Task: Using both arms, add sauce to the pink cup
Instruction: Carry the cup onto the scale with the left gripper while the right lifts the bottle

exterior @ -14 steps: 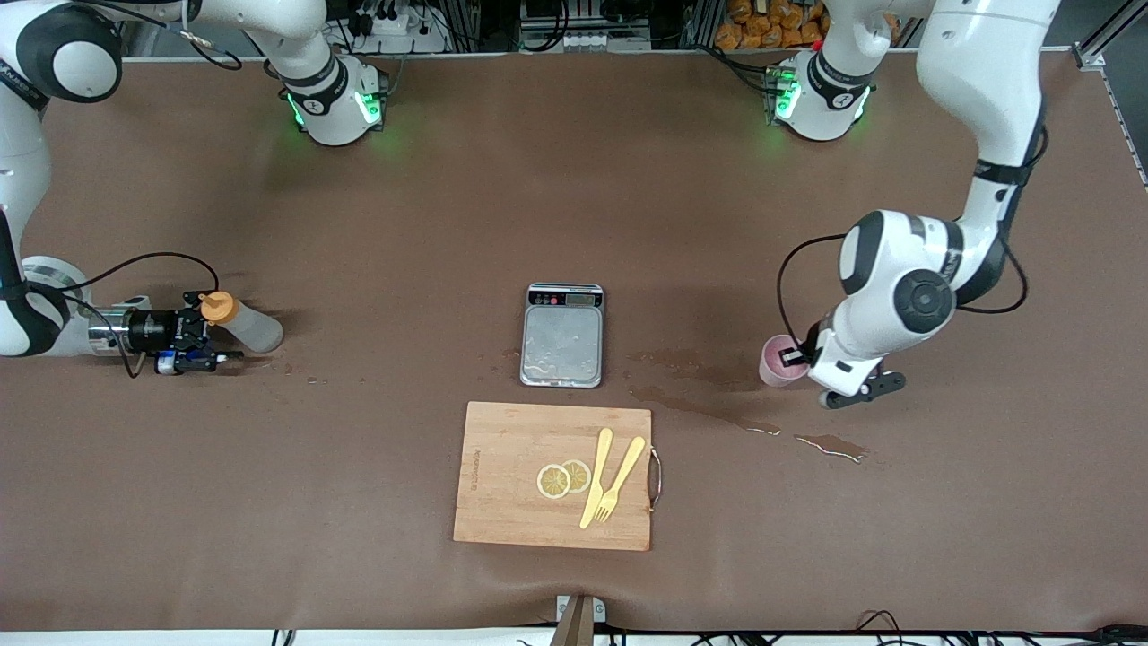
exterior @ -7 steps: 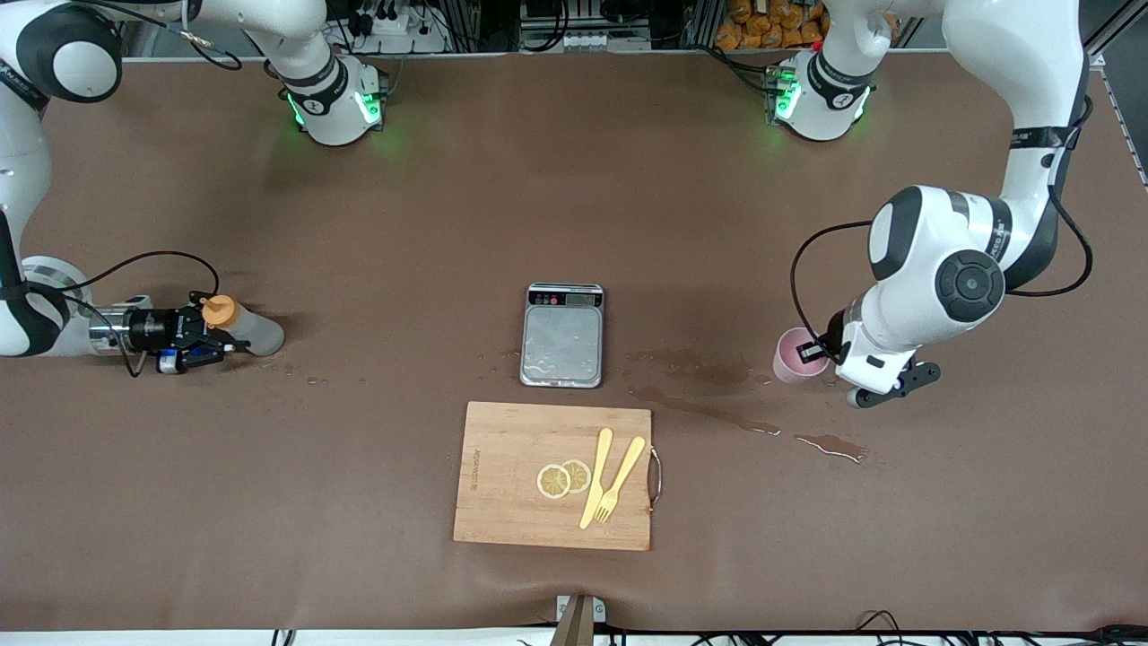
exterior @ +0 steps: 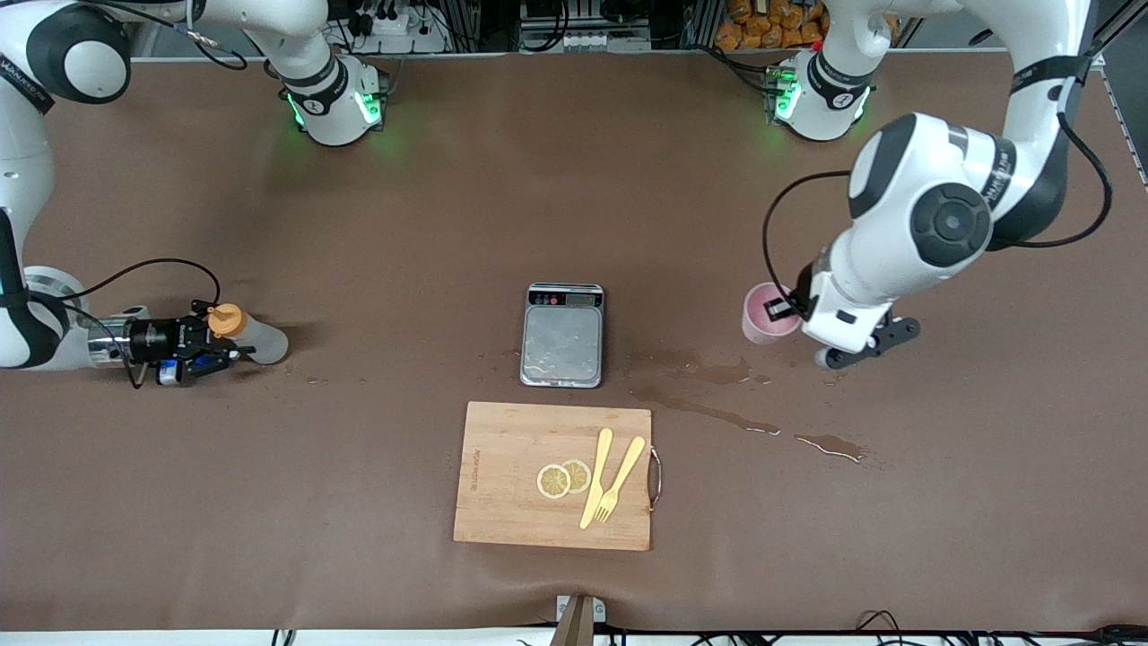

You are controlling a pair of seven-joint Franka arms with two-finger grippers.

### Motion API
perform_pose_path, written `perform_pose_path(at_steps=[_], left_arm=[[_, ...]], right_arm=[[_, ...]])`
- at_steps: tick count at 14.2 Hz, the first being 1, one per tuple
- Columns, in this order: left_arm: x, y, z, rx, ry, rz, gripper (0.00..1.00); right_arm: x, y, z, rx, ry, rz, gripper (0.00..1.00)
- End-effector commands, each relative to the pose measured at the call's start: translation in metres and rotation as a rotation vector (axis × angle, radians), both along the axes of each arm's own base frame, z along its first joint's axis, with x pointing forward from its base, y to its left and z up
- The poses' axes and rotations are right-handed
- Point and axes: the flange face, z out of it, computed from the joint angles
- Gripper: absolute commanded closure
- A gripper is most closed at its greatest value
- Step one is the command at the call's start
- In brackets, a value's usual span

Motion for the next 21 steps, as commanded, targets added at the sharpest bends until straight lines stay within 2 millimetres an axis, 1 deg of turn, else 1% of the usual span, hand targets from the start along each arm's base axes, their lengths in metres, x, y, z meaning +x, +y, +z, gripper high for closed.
perform_pose_path(at_steps=[1,2,3,4,5,6,7,8,9,10,11,13,14,15,16,17,19,20,21], left_arm=[[-0.018,-0.045,0.016,0.003,0.003,0.034,1.00],[-0.018,-0.055,0.024,-0.018,-0.001,0.045,1.00],[-0.019,-0.061,0.028,-0.080,0.030,0.070,1.00],[-0.023,-0.072,0.033,-0.131,0.051,0.077,1.00],[-0.024,-0.078,0.037,-0.152,0.057,0.085,1.00],[-0.029,-0.091,0.034,-0.150,0.067,0.084,1.00],[-0.040,-0.113,0.029,-0.145,0.076,0.076,1.00],[-0.046,-0.133,0.013,-0.136,0.094,0.080,1.00],[-0.046,-0.157,0.002,-0.139,0.087,0.095,1.00],[-0.056,-0.190,-0.018,-0.136,0.094,0.100,1.00],[-0.060,-0.214,-0.031,-0.133,0.068,0.111,1.00],[-0.058,-0.230,-0.066,-0.083,0.016,0.163,1.00],[-0.062,-0.239,-0.076,-0.071,0.000,0.164,1.00],[-0.063,-0.246,-0.083,-0.081,-0.014,0.170,1.00],[-0.062,-0.252,-0.097,-0.091,-0.026,0.177,1.00],[-0.059,-0.259,-0.107,-0.098,-0.054,0.192,1.00],[-0.055,-0.262,-0.120,-0.091,-0.066,0.209,1.00],[-0.054,-0.264,-0.125,-0.094,-0.065,0.212,1.00],[-0.054,-0.268,-0.129,-0.101,-0.067,0.215,1.00]], right_arm=[[0.015,-0.001,0.040,-0.068,0.026,0.031,0.48],[0.019,-0.002,0.045,-0.086,0.036,0.035,0.48],[0.022,0.002,0.049,-0.102,0.034,0.053,0.47],[0.025,0.006,0.057,-0.120,0.030,0.069,0.47],[0.028,0.013,0.060,-0.135,0.044,0.081,0.47],[0.031,0.020,0.062,-0.149,0.058,0.096,0.46],[0.035,0.022,0.070,-0.158,0.057,0.096,0.44],[0.039,0.028,0.075,-0.170,0.068,0.098,0.43],[0.041,0.034,0.077,-0.179,0.075,0.105,0.43],[0.045,0.039,0.088,-0.197,0.072,0.112,0.43],[0.049,0.045,0.095,-0.215,0.083,0.115,0.43],[0.056,0.055,0.112,-0.286,0.087,0.162,0.44],[0.061,0.059,0.122,-0.319,0.088,0.172,0.44],[0.065,0.066,0.127,-0.344,0.101,0.183,0.44],[0.067,0.069,0.136,-0.367,0.100,0.188,0.44],[0.070,0.075,0.144,-0.393,0.100,0.198,0.44],[0.075,0.089,0.156,-0.447,0.110,0.218,0.44],[0.077,0.091,0.163,-0.470,0.121,0.200,0.45],[0.081,0.098,0.166,-0.497,0.135,0.188,0.45]])
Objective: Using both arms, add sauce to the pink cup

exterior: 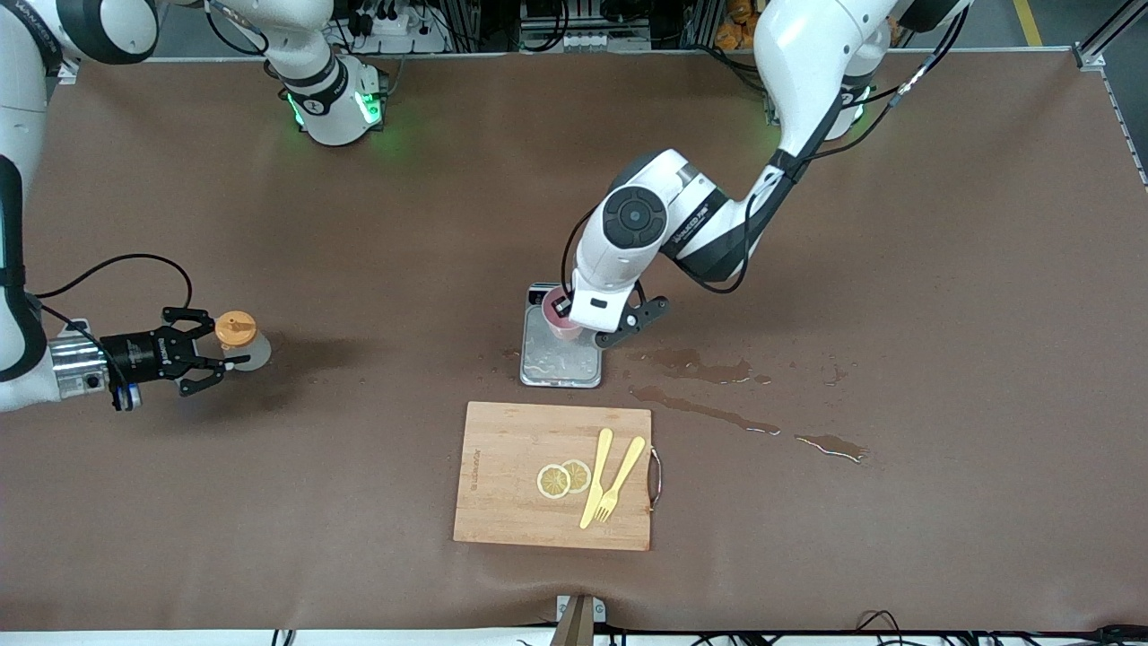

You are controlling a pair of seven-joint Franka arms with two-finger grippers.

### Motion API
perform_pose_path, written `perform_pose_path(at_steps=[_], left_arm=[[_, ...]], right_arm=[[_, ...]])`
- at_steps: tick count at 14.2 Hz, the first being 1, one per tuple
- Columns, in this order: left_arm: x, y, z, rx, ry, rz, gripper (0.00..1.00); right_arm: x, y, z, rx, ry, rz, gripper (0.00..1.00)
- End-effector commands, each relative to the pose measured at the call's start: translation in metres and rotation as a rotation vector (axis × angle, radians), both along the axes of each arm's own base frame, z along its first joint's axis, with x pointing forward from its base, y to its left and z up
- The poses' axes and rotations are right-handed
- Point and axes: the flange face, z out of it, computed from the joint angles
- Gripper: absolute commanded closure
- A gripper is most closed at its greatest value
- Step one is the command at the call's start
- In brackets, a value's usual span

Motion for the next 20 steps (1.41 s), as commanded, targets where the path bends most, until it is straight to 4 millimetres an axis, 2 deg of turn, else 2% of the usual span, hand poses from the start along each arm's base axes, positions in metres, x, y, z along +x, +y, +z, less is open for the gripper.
perform_pose_path(at_steps=[1,3,4,8,10,11,12,13,20], left_arm=[[0.006,-0.012,-0.008,-0.006,-0.035,0.033,1.00],[0.010,-0.013,-0.020,-0.008,-0.054,0.036,1.00],[0.012,-0.013,-0.027,-0.010,-0.072,0.040,1.00],[0.009,-0.020,-0.037,-0.002,-0.102,0.042,1.00],[0.010,-0.020,-0.040,-0.004,-0.106,0.045,1.00],[0.010,-0.021,-0.039,-0.013,-0.113,0.047,0.91],[0.012,-0.021,-0.038,-0.020,-0.119,0.050,0.54],[0.012,-0.021,-0.038,-0.020,-0.123,0.044,0.01],[0.014,-0.019,-0.030,-0.003,-0.158,0.021,0.00]], right_arm=[[0.005,0.017,0.023,-0.109,0.026,-0.015,0.45],[0.012,0.038,0.042,-0.182,0.012,-0.004,0.45],[0.013,0.043,0.043,-0.208,0.013,-0.003,0.45],[0.016,0.054,0.047,-0.235,0.022,-0.005,0.45],[0.018,0.066,0.052,-0.262,0.032,-0.014,0.45],[0.019,0.072,0.057,-0.290,0.026,-0.009,0.45],[0.020,0.079,0.058,-0.331,0.033,-0.003,0.45],[0.022,0.089,0.060,-0.360,0.032,-0.003,0.45],[0.032,0.141,0.077,-0.453,0.051,-0.043,0.45]])
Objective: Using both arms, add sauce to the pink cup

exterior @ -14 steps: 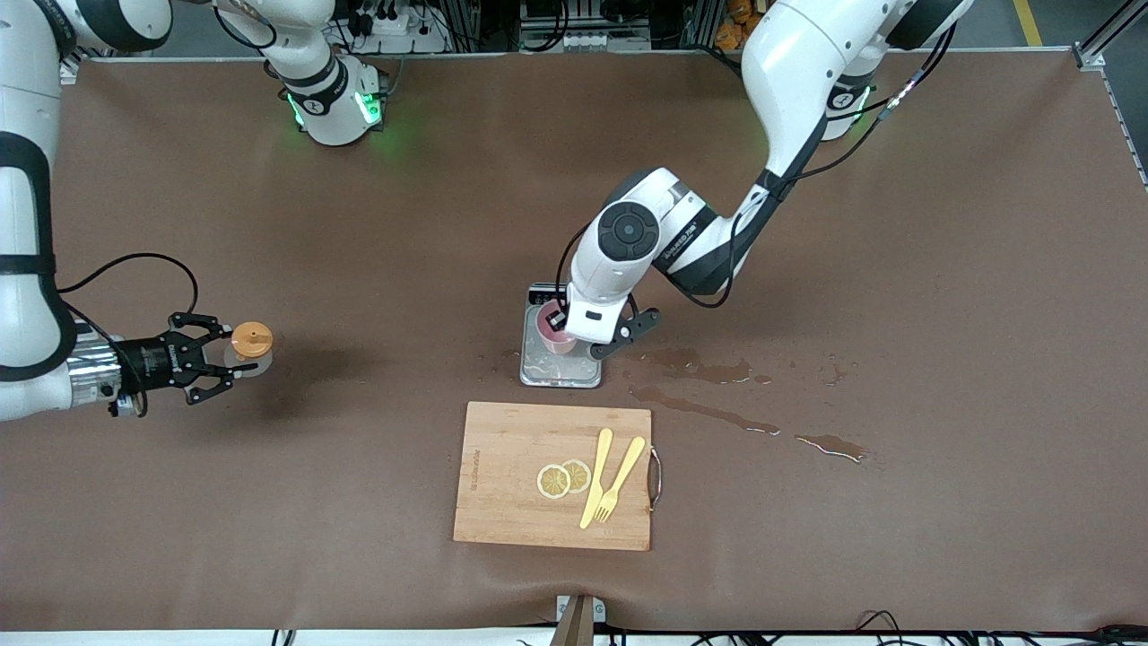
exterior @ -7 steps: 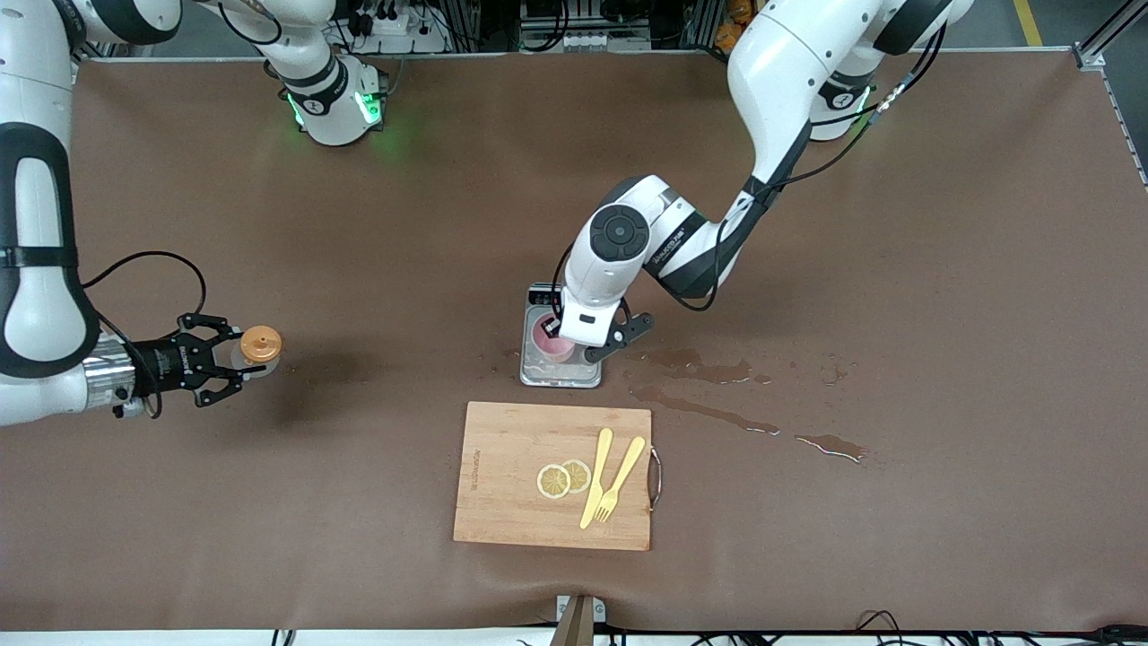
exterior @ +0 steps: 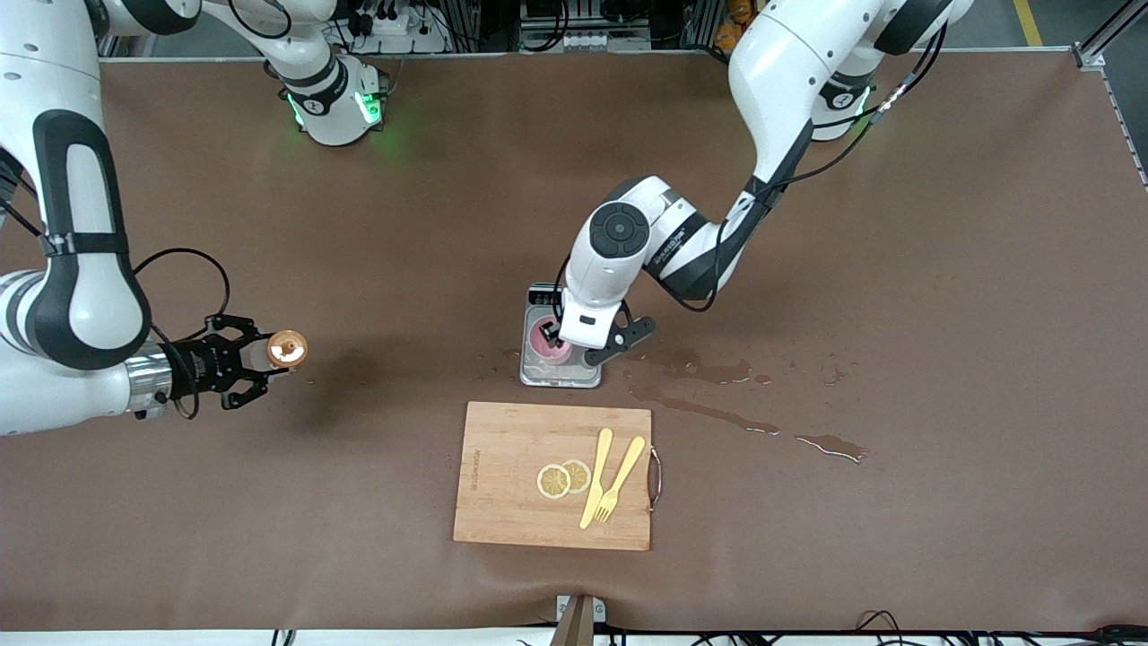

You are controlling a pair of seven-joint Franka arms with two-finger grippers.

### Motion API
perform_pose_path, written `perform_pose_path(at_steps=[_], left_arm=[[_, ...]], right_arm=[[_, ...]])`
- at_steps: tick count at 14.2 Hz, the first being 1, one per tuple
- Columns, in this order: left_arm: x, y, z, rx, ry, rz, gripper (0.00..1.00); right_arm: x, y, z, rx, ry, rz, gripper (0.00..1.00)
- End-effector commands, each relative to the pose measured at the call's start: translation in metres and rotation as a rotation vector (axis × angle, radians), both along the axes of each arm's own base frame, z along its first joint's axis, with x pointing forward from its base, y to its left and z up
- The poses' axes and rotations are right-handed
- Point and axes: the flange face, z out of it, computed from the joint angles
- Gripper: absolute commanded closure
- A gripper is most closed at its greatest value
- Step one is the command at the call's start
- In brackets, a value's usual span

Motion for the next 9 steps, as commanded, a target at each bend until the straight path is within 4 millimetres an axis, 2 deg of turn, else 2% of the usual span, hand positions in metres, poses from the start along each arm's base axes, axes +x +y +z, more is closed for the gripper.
perform_pose_path(at_steps=[1,3,6,9], left_arm=[[0.002,-0.003,0.011,0.008,-0.037,0.007,0.00],[0.003,-0.001,0.017,0.010,-0.038,0.007,0.00],[0.000,0.008,0.039,0.057,-0.009,-0.010,0.00],[0.008,0.033,0.070,0.098,0.020,-0.046,0.00]], right_arm=[[0.004,0.022,0.021,-0.087,-0.012,-0.038,0.45],[0.006,0.049,0.021,-0.140,-0.007,-0.046,0.45],[0.005,0.077,0.019,-0.197,0.001,-0.058,0.45],[0.002,0.114,0.013,-0.316,-0.001,-0.059,0.45]])
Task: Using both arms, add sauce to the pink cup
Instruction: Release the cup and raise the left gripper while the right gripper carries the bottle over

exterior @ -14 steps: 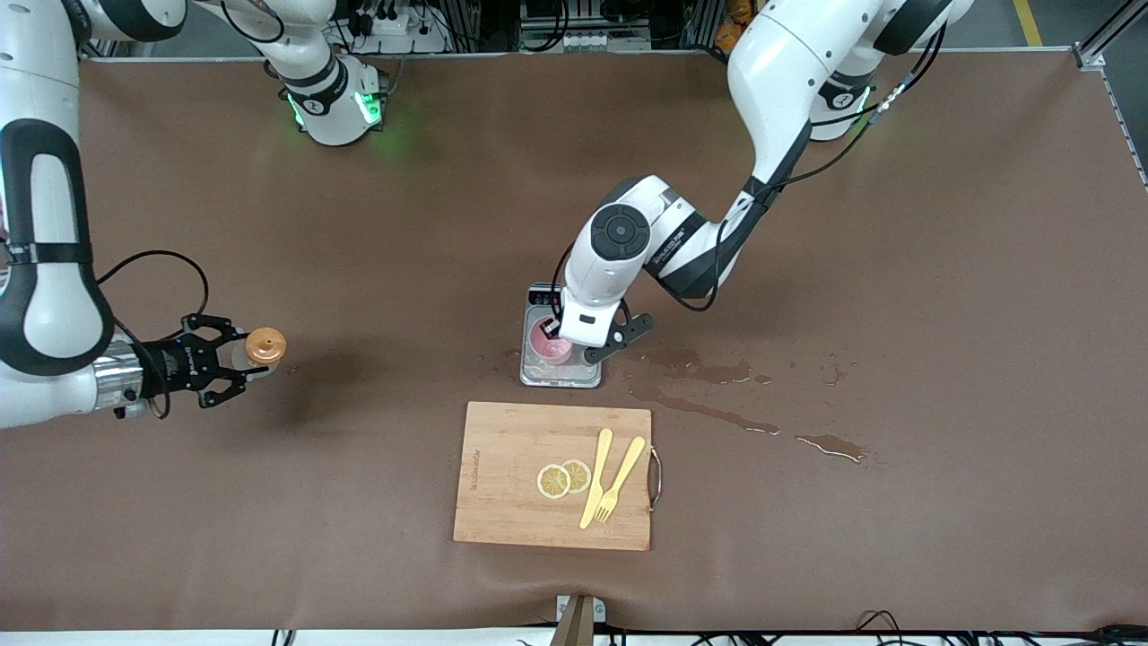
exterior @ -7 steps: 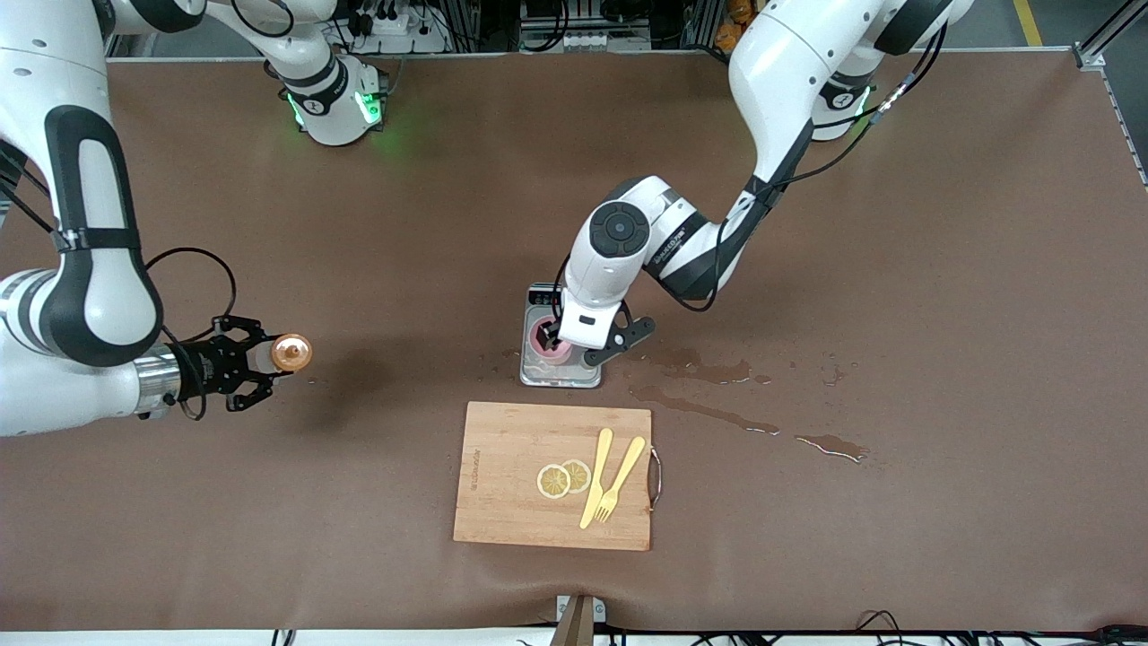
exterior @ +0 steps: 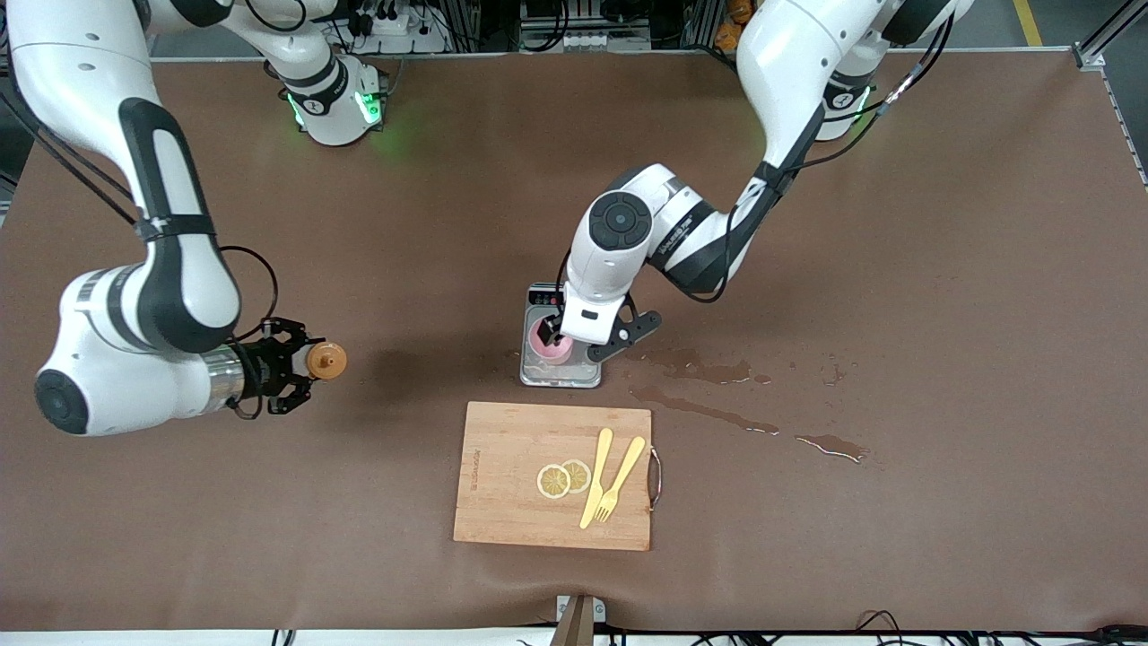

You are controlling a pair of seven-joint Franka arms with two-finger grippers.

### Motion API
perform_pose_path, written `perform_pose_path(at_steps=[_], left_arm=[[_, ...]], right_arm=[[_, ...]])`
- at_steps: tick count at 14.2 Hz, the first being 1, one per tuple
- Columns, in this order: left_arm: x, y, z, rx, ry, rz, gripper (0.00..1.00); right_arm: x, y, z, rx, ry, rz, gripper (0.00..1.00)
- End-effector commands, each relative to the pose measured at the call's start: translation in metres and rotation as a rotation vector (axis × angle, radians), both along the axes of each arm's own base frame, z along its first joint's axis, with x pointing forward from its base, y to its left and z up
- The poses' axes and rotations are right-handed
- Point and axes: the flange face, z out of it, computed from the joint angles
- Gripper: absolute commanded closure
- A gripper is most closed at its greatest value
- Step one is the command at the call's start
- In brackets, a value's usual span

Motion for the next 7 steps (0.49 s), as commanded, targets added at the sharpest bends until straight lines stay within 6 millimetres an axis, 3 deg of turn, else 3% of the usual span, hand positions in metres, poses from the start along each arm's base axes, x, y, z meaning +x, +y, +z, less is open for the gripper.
perform_pose_path(at_steps=[1,2,5,7], left_arm=[[0.011,0.036,0.042,0.059,0.014,-0.043,0.00],[0.012,0.048,0.051,0.083,0.039,-0.075,0.00],[0.016,0.082,0.073,0.138,0.101,-0.133,0.00],[0.027,0.114,0.091,0.150,0.118,-0.173,0.00]], right_arm=[[-0.005,0.033,0.004,-0.125,-0.006,-0.010,0.45],[-0.006,0.046,0.003,-0.146,-0.012,-0.008,0.46],[-0.007,0.052,-0.001,-0.154,-0.016,-0.012,0.53],[-0.011,0.066,-0.001,-0.169,-0.013,0.004,0.57]])
